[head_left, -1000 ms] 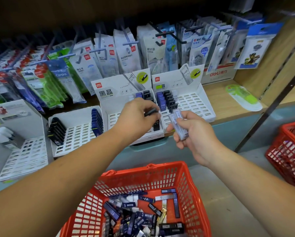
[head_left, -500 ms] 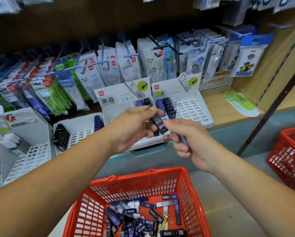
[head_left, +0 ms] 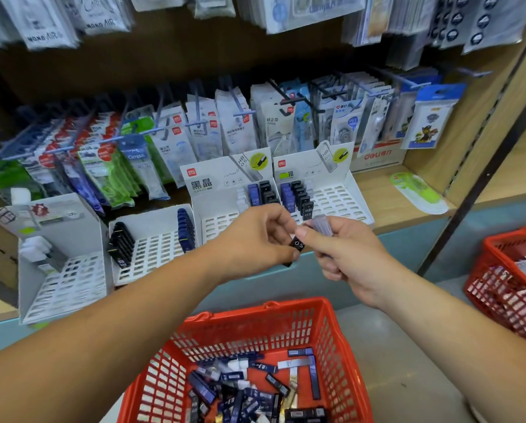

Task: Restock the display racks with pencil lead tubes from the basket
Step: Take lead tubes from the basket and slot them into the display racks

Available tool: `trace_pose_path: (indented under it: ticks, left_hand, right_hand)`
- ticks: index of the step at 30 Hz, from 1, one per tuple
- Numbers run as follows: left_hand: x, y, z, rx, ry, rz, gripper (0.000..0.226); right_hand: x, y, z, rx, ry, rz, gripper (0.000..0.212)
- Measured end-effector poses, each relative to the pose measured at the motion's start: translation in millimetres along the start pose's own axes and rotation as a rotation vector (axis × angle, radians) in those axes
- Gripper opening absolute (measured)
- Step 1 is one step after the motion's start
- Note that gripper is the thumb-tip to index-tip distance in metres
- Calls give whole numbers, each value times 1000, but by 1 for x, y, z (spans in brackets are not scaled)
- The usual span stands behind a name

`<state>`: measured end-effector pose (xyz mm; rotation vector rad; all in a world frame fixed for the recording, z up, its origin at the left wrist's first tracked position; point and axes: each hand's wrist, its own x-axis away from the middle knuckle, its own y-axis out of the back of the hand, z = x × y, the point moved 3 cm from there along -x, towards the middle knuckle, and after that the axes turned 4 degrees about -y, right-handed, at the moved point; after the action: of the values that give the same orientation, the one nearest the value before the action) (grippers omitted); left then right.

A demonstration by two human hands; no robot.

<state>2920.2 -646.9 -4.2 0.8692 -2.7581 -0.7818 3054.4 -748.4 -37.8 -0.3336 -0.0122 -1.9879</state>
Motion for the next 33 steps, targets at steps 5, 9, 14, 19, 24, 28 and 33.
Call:
trace_pose_path:
  ticks: [5, 9, 14, 19, 24, 28, 33]
  left_hand:
    - [-22, 5, -9, -175, -77, -24, 46]
    - [-60, 12, -12, -291, -84, -87, 33]
    - [-105, -2, -7, -417, -101, -114, 24]
    - [-126, -13, 11, -488, -64, -94, 15]
    - [-131, -13, 10, -544, -45, -65, 17]
    - [-130, -8, 8, -617, -26, -42, 23]
    - [-130, -13, 10, -610, -32, -49, 11]
  right_hand:
    - [-2, 16, 1, -132, -130, -68, 33]
    - [-16, 31, -8, -275, -183, -85, 28]
    - [-33, 41, -20, -234, -155, -150, 25]
    - [-43, 54, -29, -282, -116, -230, 16]
    - [-45, 59, -35, -265, -119, -260, 9]
    - [-46, 58, -35, -256, -115, -261, 13]
    - [-50, 57, -37, -280, -101, -261, 20]
